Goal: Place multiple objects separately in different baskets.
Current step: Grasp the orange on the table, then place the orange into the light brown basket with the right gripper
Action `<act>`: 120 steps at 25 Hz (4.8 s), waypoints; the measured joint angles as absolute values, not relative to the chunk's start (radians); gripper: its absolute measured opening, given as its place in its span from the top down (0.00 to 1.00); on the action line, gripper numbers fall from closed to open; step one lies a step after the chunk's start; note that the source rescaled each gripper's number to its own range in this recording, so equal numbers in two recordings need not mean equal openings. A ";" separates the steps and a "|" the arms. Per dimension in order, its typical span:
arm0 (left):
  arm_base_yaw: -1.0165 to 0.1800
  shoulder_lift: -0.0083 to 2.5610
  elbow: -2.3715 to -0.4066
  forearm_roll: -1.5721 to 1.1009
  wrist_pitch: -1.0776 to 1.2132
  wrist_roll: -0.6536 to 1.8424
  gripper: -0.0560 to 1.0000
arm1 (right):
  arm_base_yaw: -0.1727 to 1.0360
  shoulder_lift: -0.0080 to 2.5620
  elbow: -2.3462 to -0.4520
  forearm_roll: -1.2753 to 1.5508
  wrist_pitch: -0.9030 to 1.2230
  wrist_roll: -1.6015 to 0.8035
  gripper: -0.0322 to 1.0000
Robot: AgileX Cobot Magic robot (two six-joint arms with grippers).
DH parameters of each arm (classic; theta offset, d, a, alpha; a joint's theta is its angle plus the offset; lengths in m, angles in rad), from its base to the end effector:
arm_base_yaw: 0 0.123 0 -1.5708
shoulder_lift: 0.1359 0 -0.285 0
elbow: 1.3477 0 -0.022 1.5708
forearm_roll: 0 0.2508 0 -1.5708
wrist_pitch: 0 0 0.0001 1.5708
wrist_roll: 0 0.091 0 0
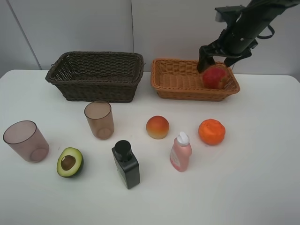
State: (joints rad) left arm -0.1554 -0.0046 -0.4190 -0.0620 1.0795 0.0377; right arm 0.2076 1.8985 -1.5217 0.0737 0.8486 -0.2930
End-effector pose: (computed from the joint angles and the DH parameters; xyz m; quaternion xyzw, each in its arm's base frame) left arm 0.0012 -0.0052 0.2532 0.0848 0.8725 -0.0592 0.4775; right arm 0.4023 0.0899 0.2449 -0.2245 0.9500 0.0230 0.2156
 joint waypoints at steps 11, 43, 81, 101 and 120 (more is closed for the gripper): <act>-0.155 -0.005 -0.419 -0.062 1.079 0.038 0.00 | 0.267 1.892 -1.506 0.058 1.054 -0.272 0.07; -0.155 -0.005 -0.419 -0.062 1.079 0.038 0.00 | 0.269 1.886 -1.113 0.101 0.738 -0.272 0.07; -0.155 -0.005 -0.419 -0.062 1.079 0.038 0.00 | 0.269 1.956 -1.113 0.121 0.748 -0.258 0.38; -0.155 -0.005 -0.419 -0.062 1.079 0.038 0.00 | 0.269 1.864 -1.506 0.085 0.740 -0.257 0.38; -0.155 -0.005 -0.419 -0.062 1.079 0.038 0.00 | 0.269 2.072 -1.564 0.086 0.291 -0.257 0.38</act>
